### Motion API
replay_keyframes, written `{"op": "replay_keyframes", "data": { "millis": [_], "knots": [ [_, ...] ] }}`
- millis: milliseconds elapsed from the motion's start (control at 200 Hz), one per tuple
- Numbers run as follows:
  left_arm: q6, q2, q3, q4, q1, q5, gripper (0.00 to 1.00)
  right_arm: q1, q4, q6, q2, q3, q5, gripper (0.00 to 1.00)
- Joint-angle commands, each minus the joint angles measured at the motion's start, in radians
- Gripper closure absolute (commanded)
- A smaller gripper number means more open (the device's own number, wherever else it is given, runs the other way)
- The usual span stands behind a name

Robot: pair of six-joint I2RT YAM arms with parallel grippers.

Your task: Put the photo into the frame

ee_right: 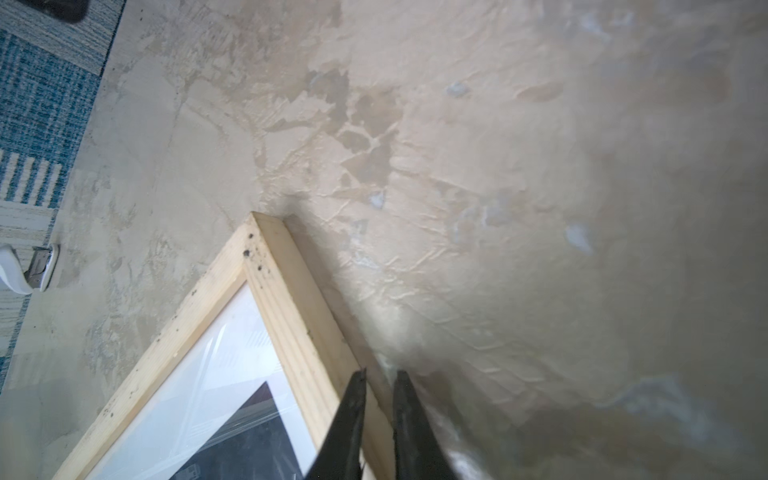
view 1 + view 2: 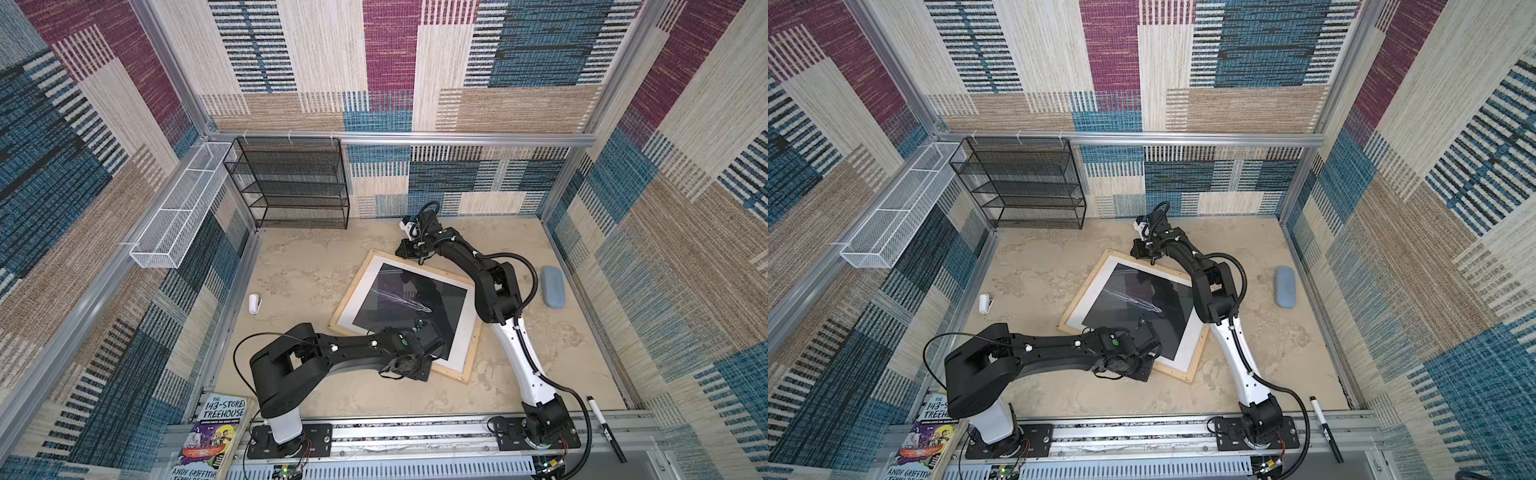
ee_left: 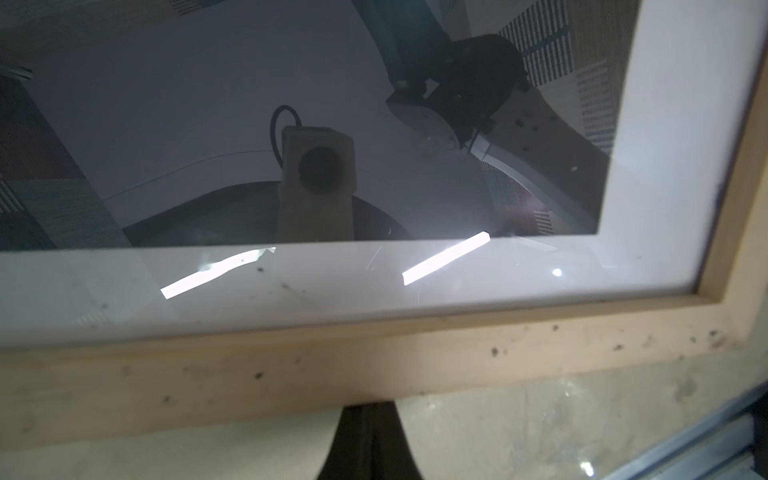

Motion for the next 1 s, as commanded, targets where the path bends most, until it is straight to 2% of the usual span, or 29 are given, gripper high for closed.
{"op": "replay_keyframes", "data": {
  "millis": [0,190,315,381,471,576,681,751,851,996],
  "knots": [
    [0.033,-0.022,-0.005,-0.030,0.011,-0.101,0.98,-0.005,-0.042,0.007,-0.006,0.017,-0.039,0.84],
    [0.041,-0.112,0.013,-0.090,0.042,-0.097,0.97,-0.079,-0.026,0.043,-0.050,0.047,-0.047,0.84],
    [0.068,-0.172,0.031,-0.176,0.105,-0.165,0.95,-0.139,-0.019,0.051,-0.138,-0.023,-0.031,0.85],
    [0.072,-0.202,0.026,-0.220,0.176,-0.208,0.95,-0.169,0.026,0.052,-0.219,-0.144,-0.008,0.85],
    [0.091,-0.247,-0.009,-0.224,0.306,-0.226,0.95,-0.213,0.143,0.071,-0.374,-0.392,-0.009,0.85],
    [0.114,-0.290,-0.049,-0.196,0.441,-0.258,0.95,-0.277,0.250,0.096,-0.532,-0.661,-0.069,0.85],
    [0.140,-0.306,-0.075,-0.149,0.565,-0.253,0.95,-0.349,0.312,0.111,-0.681,-0.898,-0.051,0.85],
    [0.147,-0.296,-0.083,-0.126,0.645,-0.234,0.97,-0.400,0.335,0.120,-0.762,-1.024,-0.026,0.85],
    [0.147,-0.265,-0.096,-0.088,0.749,-0.192,1.00,-0.490,0.389,0.144,-0.860,-1.193,-0.072,0.85],
    [0.153,-0.232,-0.117,-0.043,0.837,-0.136,1.00,-0.547,0.414,0.147,-0.962,-1.342,-0.056,0.85]
  ]
}}
